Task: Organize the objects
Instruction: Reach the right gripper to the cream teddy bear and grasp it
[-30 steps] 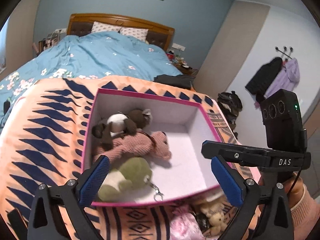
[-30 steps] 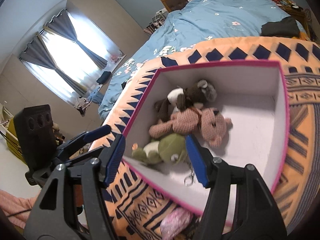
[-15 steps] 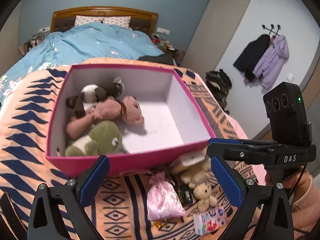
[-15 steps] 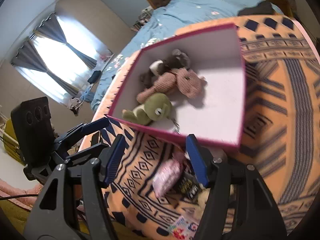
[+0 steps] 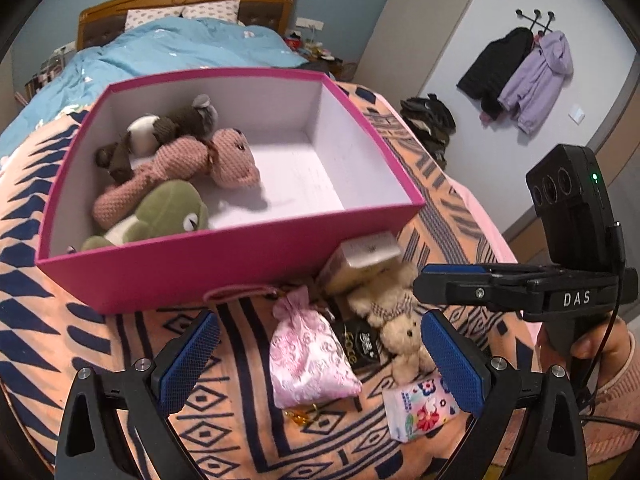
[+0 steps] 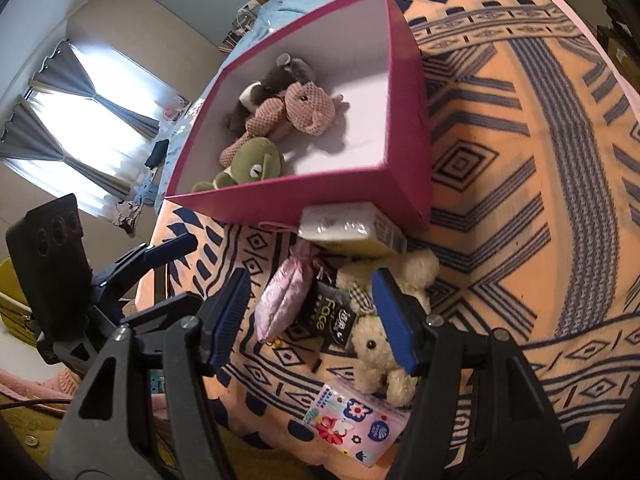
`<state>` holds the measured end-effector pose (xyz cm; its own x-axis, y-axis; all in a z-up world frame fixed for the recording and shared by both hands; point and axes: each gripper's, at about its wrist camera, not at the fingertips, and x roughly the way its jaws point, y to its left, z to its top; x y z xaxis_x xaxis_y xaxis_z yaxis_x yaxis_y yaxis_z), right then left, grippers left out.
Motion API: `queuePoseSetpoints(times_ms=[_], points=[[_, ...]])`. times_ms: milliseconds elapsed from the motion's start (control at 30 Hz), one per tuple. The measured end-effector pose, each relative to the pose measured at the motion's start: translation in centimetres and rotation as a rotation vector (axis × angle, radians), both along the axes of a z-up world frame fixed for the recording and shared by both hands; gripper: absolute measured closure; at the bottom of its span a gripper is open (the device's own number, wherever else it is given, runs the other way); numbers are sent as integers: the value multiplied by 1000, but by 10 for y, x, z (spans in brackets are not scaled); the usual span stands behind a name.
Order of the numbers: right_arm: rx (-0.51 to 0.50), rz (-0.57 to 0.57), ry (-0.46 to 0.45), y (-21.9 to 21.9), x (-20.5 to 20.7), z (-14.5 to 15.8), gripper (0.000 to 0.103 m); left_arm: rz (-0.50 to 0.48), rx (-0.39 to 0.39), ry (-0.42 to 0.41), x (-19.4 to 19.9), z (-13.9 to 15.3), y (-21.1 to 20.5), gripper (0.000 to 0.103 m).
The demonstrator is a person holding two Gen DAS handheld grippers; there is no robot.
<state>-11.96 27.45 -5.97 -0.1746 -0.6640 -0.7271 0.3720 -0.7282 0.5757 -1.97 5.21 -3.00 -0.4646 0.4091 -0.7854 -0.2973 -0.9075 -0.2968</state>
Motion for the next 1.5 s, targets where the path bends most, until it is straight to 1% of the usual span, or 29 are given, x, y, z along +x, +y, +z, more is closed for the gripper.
queuePoseSetpoints(times_ms=[400, 467, 567, 800, 900, 967, 1100, 1167, 1233, 1333, 1400, 1433, 1500], points=[[60, -63, -76, 27, 10, -26, 38, -76, -37, -72, 7, -22, 17, 5], [67, -70, -86, 29, 12, -30, 38, -83, -35, -79, 6, -24, 17, 9], [76, -78, -102, 31, 12, -37, 38, -88, -26, -92, 5, -26, 17, 10], [94, -66, -115, 26, 12, -49, 38, -97, -29, -90, 6, -25, 19, 11], [99, -58, -113, 23, 11, -51, 38, -97, -27, -93, 5, -24, 19, 12], [104, -53, -107, 21, 9, -53, 38, -97, -26, -94, 6, -24, 18, 15], [112, -45, -114, 18, 6, -59, 38, -98, -28, -95, 6, -24, 18, 16], [118, -39, -118, 17, 7, -62, 41, -99, -28, -97, 7, -24, 18, 16], [119, -40, -117, 17, 7, -63, 49, -100, -28, -96, 7, -24, 18, 16], [115, -40, -115, 19, 7, -64, 51, -103, -28, -94, 7, -24, 19, 16], [115, -34, -110, 19, 8, -63, 53, -106, -28, -94, 7, -24, 20, 18], [112, -33, -104, 25, 7, -65, 54, -109, -28, -94, 7, -23, 21, 21], [101, -32, -104, 27, 9, -65, 55, -113, -26, -93, 8, -23, 21, 21]])
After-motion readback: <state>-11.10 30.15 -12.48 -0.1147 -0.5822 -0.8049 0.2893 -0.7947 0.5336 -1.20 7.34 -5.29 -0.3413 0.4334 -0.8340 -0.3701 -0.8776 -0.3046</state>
